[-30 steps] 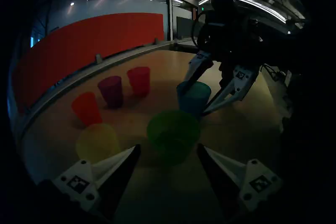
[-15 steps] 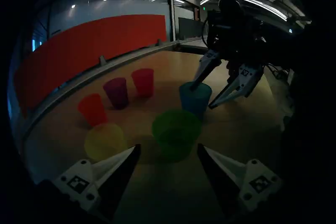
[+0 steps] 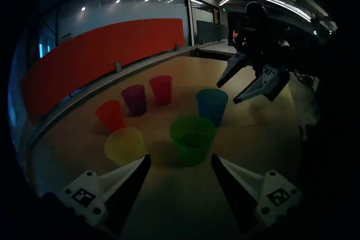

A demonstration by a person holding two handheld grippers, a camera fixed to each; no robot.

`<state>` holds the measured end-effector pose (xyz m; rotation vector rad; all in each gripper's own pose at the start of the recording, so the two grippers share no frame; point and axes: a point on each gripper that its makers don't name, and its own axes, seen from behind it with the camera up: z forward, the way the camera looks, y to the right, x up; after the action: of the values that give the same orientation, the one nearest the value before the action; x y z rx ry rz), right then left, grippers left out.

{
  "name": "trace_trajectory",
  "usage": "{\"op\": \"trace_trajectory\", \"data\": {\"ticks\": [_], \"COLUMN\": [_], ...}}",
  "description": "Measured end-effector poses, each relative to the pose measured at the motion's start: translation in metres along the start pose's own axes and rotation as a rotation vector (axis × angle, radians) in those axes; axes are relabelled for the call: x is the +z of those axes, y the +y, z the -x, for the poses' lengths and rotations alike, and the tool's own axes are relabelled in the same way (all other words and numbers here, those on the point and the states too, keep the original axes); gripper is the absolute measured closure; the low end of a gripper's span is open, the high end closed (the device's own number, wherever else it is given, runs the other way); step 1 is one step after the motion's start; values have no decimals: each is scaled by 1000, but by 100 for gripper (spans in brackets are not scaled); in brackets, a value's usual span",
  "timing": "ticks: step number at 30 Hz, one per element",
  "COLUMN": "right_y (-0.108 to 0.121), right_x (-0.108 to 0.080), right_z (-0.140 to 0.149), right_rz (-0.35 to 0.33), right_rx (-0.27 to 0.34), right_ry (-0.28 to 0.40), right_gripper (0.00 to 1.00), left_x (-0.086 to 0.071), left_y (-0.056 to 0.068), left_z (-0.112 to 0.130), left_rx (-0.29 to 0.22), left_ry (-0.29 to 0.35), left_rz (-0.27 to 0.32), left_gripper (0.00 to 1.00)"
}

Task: Pour water

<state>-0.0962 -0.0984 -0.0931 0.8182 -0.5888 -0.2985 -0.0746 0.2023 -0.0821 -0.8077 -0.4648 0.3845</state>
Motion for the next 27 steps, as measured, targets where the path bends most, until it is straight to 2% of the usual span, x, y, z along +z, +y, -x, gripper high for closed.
{"op": "trace_trajectory", "data": {"ticks": [5, 11, 27], "right_y": [0, 2, 31], "right_x": [-4, -11, -31], "right_z": [-3, -8, -21], "right_rz": [20, 52, 206], "right_rx": [11, 33, 134], "right_ry": [17, 49, 140], "right_gripper": [0, 0, 0], "left_x": [-4, -13, -40], "left_y": [-2, -14, -66], "left_z": [-2, -14, -24], "left_rx": [-7, -43, -139], "left_ry": [6, 46, 146], "left_rz": [-15, -50, -222], "left_gripper": [0, 0, 0]}}
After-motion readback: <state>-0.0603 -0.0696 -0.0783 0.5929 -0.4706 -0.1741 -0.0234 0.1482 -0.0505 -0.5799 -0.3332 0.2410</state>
